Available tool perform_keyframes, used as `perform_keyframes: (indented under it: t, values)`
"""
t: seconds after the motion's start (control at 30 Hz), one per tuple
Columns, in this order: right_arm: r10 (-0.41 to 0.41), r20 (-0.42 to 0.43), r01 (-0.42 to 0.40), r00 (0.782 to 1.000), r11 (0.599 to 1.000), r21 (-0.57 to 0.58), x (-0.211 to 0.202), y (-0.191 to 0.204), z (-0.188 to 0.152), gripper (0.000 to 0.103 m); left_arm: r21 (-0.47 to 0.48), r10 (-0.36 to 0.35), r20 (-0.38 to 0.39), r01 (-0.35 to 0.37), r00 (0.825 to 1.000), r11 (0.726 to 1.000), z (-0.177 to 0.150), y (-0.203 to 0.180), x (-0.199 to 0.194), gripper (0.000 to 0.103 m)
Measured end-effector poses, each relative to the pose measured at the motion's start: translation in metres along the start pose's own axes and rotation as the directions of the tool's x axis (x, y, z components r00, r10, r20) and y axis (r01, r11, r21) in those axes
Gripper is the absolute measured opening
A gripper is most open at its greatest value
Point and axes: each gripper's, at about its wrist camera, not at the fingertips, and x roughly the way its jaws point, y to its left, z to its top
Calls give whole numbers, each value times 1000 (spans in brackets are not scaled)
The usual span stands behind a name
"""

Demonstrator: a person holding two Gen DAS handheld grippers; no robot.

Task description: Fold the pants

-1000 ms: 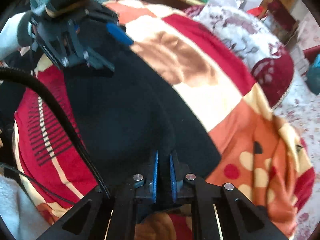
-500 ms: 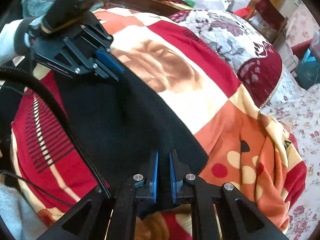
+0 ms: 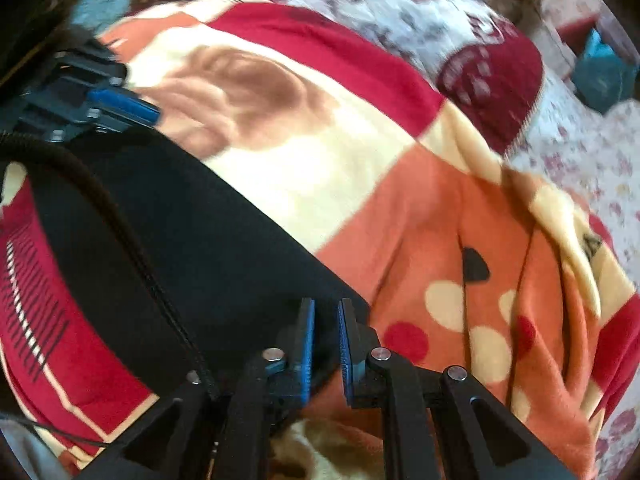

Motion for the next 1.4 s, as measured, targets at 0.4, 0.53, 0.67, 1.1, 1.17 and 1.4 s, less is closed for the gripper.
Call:
perform_keyframes:
  t: [0.4, 0.53, 0.67, 1.1, 1.17, 1.4]
  values:
    - [62, 209, -125, 976, 946, 299, -69, -12, -11, 47, -217, 28, 106, -4, 994, 976, -60, 2, -70, 7]
    - [148, 291, -251, 945, 900, 356, -65, 19, -15, 47, -288, 44, 116, -9, 992, 958, -92, -5, -80, 10]
    - [161, 280, -254, 946, 908, 335, -46, 51, -5, 47, -337, 57, 120, -14, 991, 941, -115, -11, -87, 11]
    - [134, 257, -206, 957, 938, 279, -11, 105, 23, 50, -478, 89, 127, -18, 988, 878, -150, -11, -78, 11]
    - [128, 284, -218, 950, 925, 310, -12, 105, 20, 51, -486, 96, 124, -24, 988, 873, -151, -10, -78, 11]
    - [140, 323, -261, 936, 893, 368, -23, 103, 11, 51, -502, 167, 137, -77, 976, 862, -141, -13, -89, 11]
